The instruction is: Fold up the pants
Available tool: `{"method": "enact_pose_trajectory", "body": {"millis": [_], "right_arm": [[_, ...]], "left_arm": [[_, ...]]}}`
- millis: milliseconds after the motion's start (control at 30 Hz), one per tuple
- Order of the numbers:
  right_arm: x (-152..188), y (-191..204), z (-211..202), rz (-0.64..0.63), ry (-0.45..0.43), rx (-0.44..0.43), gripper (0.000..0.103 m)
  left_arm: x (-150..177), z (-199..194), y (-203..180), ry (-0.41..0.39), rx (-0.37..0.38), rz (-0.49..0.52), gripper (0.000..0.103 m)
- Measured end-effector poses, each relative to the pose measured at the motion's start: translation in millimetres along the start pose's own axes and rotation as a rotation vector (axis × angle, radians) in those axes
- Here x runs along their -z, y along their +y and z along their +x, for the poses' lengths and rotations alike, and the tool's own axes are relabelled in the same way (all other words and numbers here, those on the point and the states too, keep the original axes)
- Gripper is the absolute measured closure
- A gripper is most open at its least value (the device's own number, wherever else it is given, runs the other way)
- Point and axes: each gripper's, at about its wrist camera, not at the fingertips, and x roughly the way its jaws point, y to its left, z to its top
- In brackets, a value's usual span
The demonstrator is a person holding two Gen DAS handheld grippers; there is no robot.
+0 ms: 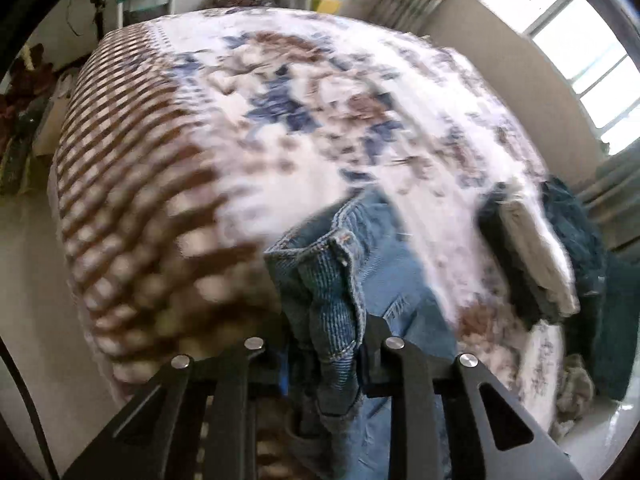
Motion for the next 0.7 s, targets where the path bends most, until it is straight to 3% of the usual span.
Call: {"method": "enact_pose_trajectory", "body": {"millis": [133,333,533,700], "right_arm": [[-4,-28,-12,0.018,-0.003,-0.009,0.026],[-4,-88,-34,0.059,-0.046,-0.017,0.026],[4,-168,-48,0.121,-0.060,0.015,0.026],[13,-229,-32,0.175,-0.019,0.057,0.026]], "left_arm": [[21,-25,-46,-0.031,0.031,0.124,0.083],[75,-53,-134,-0.054,0.136,0.317,0.083],[165,-55,-208,0.062,0.237,0.465,0.084],[253,-11,-245,0.239,0.249,0.621,0.084]]}}
